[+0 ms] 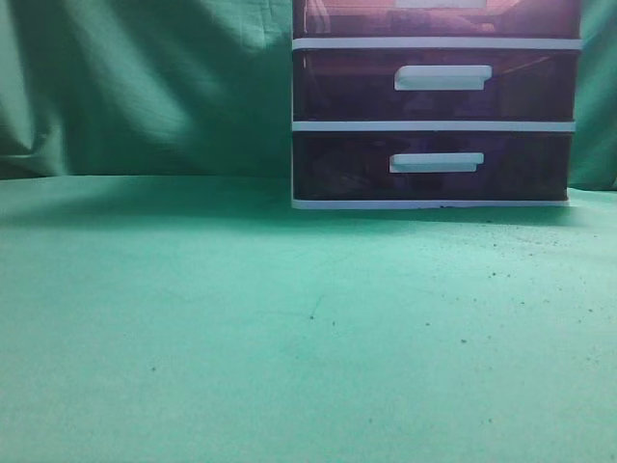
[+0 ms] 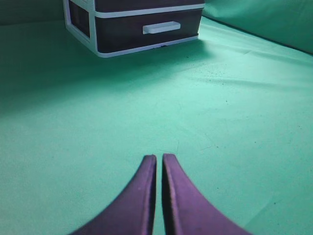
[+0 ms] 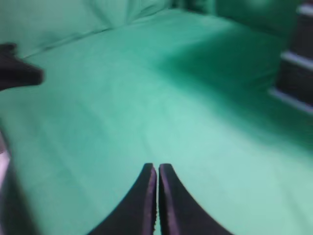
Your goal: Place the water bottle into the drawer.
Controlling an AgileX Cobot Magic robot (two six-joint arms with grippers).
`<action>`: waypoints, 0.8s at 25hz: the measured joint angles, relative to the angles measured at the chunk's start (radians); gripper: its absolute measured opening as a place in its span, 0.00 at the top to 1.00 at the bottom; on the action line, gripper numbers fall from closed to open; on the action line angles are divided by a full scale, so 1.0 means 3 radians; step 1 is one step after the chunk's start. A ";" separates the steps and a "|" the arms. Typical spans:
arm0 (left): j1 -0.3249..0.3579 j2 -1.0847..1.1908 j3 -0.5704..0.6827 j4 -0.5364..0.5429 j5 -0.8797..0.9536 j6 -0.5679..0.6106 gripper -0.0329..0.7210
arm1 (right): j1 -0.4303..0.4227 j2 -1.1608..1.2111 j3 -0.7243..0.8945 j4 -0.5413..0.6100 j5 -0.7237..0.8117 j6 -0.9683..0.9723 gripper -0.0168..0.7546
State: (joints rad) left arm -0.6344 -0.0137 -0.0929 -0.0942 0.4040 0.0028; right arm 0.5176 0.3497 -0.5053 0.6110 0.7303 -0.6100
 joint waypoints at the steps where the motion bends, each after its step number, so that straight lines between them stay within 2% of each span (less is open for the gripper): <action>1: 0.0000 0.0000 0.0000 0.0000 0.0000 0.0000 0.96 | -0.0086 -0.0081 0.0048 -0.0065 -0.0149 0.0055 0.98; 4: 0.0000 0.0000 0.0000 0.0000 0.0000 0.0000 0.96 | -0.0410 -0.0346 0.0308 -0.0305 -0.0684 0.0348 0.98; 8: 0.0000 0.0000 0.0000 0.0000 0.0000 0.0000 0.96 | -0.0878 -0.0742 0.0760 -0.0889 -0.1151 0.1070 0.98; 12: 0.0000 0.0000 0.0000 0.0000 0.0000 0.0000 0.96 | -0.1243 -0.1104 0.1171 -0.1302 -0.1285 0.1543 0.98; 17: 0.0000 0.0000 0.0000 0.0000 0.0000 0.0000 0.96 | -0.1600 -0.1195 0.1591 -0.1494 -0.1334 0.1744 0.98; 20: 0.0000 0.0000 0.0000 0.0000 0.0000 0.0000 0.96 | -0.1721 -0.1195 0.1752 -0.1581 -0.1353 0.1787 0.98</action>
State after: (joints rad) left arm -0.6344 -0.0137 -0.0929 -0.0942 0.4040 0.0028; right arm 0.0011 -0.0087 0.0204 0.1366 0.3244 -0.0740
